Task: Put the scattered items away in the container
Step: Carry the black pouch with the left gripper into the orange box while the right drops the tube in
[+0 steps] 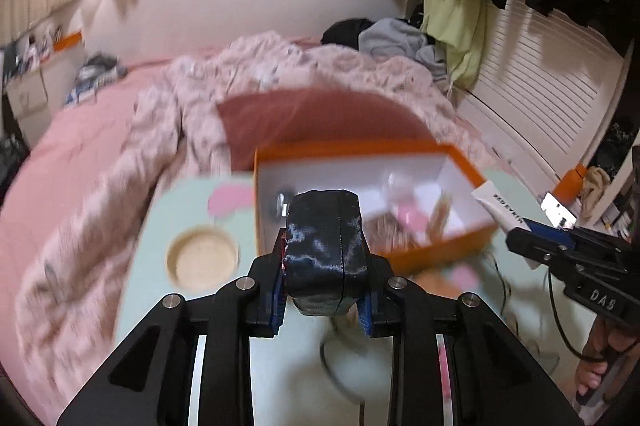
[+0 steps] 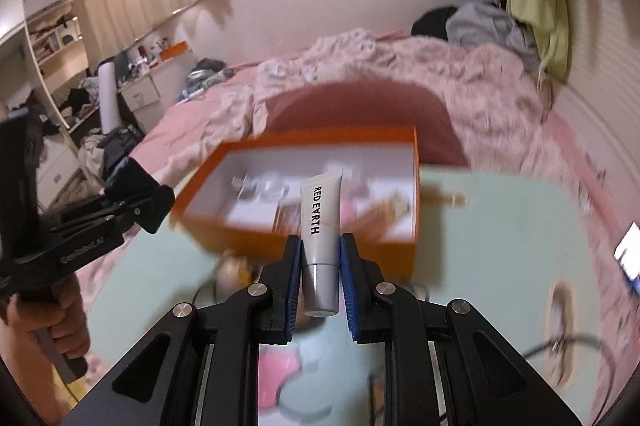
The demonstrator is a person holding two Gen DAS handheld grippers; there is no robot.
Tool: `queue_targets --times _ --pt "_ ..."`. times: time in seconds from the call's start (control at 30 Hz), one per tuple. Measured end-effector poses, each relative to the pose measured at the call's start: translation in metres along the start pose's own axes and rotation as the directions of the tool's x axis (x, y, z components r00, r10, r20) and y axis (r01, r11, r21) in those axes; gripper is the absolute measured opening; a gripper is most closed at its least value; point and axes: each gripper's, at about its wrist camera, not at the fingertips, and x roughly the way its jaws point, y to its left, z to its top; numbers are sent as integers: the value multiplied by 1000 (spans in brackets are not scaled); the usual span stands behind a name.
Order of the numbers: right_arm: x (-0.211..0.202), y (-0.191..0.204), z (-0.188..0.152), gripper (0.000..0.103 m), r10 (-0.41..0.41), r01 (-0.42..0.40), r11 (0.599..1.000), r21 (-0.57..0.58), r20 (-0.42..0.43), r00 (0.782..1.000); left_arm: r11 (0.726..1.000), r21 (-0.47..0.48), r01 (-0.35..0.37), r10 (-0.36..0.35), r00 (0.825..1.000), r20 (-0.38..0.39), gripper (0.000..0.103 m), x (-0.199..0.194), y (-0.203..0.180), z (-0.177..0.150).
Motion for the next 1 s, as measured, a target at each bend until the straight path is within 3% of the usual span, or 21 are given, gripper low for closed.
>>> queue_targets --times 0.13,0.37,0.43,0.53,0.77,1.0 --pt "29 -12 30 18 -32 32 999 15 -17 999 999 -10 -30 30 999 -30 29 31 -1 29" --pt "70 -23 50 19 -88 90 995 33 -64 994 997 -4 -80 79 991 -103 31 74 -6 37" --pt "76 -25 50 31 -108 112 992 53 -79 991 995 -23 -93 89 989 -121 38 79 -5 38" --pt "66 -25 43 50 -95 98 992 80 -44 995 996 -76 -51 42 993 -109 43 71 1 37" --pt "24 -13 17 52 -68 68 997 22 -24 997 999 -24 -30 27 995 -91 44 33 -4 15" --pt "-13 4 -45 64 -70 62 995 -73 -105 992 999 54 3 4 992 -129 44 -9 -27 -42"
